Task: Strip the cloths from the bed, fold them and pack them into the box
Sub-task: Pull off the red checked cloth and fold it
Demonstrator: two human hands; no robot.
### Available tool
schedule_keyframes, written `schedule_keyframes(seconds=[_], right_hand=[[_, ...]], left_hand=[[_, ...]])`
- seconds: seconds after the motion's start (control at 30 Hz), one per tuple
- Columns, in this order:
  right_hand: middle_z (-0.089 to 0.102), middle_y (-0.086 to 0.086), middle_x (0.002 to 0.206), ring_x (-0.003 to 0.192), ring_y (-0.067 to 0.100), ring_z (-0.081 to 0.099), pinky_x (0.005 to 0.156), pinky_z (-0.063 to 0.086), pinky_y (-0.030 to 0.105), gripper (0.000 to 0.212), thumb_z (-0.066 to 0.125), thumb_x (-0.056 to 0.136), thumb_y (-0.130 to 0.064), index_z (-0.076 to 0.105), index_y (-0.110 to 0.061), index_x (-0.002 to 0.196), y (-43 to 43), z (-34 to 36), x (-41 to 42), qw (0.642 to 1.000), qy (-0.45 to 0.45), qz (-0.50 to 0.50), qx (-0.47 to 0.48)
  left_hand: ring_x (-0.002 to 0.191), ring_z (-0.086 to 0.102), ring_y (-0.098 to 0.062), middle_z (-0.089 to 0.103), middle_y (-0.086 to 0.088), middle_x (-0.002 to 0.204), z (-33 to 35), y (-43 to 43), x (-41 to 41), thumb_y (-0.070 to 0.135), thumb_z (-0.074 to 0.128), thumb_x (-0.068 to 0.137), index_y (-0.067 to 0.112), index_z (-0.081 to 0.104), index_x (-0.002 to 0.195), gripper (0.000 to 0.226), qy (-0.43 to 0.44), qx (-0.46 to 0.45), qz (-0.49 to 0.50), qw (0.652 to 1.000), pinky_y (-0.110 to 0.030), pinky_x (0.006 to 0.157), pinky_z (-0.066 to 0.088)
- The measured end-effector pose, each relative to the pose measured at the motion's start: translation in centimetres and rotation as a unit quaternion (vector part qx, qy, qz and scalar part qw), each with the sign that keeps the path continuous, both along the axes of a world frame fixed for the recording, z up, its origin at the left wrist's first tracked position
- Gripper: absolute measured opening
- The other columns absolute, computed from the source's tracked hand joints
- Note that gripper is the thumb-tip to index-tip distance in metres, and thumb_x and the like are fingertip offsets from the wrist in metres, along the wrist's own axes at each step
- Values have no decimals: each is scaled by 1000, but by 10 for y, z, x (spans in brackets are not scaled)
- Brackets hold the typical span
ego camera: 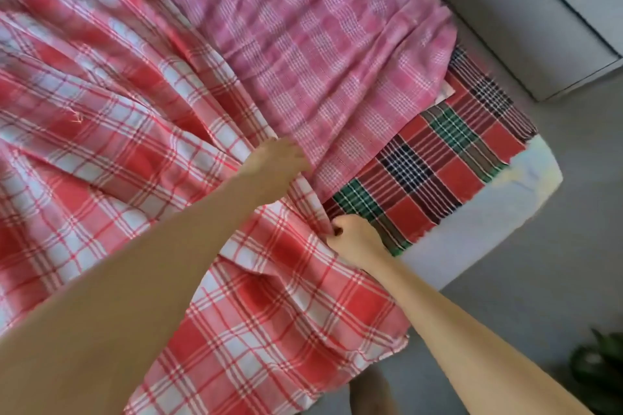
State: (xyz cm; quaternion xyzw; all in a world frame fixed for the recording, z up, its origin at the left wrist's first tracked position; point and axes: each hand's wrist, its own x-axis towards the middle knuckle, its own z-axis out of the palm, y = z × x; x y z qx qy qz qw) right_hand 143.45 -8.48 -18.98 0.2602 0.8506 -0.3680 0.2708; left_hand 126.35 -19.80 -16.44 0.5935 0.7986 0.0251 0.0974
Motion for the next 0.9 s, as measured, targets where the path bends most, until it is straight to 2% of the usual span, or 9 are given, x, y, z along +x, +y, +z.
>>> schedule_keyframes(seconds=[0.13,0.2,0.33,0.43,0.5,0.63,0.73,0.8,0.9], right_hand=[[42,-3,58,54,13,39,51,29,30,33,60,84,-28,41,-17,59,15,12,8,999,25,9,-20],[41,-1,61,56,14,39,54,30,31,30,60,82,-22,39,-15,62,30,19,14,995,37,-48,-82],[47,-7,64,52,7,43,51,35,21,16,63,80,-9,50,-17,76,58,31,39,965,9,-136,-222],[63,-8,75,61,6,61,53,44,16,14,58,83,-10,58,-21,92,77,27,70,963,-71,-131,-225],[66,3,72,62,17,64,55,45,26,10,56,85,-19,60,-12,81,91,21,91,977,-129,-70,-155],[52,-4,50,49,4,46,46,32,23,37,54,90,-32,47,-17,56,129,18,132,985,-169,3,38],[68,-3,70,68,12,61,56,42,25,24,51,89,-24,62,-19,68,144,13,145,970,-200,-7,137],[68,2,91,76,23,60,58,36,25,13,50,89,-12,62,-16,90,139,13,144,947,-229,4,224],[65,12,78,65,29,51,53,27,26,14,51,92,-13,61,-6,83,122,16,143,948,-109,-97,282]], left_hand=[[57,59,-20,53,6,54,-1,7,-9,15,73,33,22,63,55,25,32,-110,-99,988,-27,67,35],[54,59,-20,54,3,54,-1,16,-12,20,62,52,20,62,57,6,13,-77,-72,994,-28,67,35],[55,61,-27,58,-6,59,18,45,-20,21,45,68,10,68,65,26,-46,58,28,997,-35,58,47],[52,56,-28,54,-7,56,23,72,-20,23,47,68,10,67,61,25,-11,29,-13,999,-34,54,44],[53,56,-28,53,-6,55,19,83,-16,25,46,68,11,66,59,27,14,3,-27,1000,-34,56,44],[57,58,-31,55,-9,56,5,97,-8,21,61,63,9,68,57,15,35,-23,-15,999,-40,63,47],[70,58,-35,58,-14,72,-5,100,2,12,70,61,8,69,66,6,63,-24,17,998,-42,68,46],[78,56,-37,57,-18,82,-8,96,13,6,74,62,5,66,77,17,68,-24,68,995,-44,71,44],[77,59,-38,59,-17,81,-4,81,32,20,63,76,4,63,81,17,-1,-10,107,994,-45,68,48]])
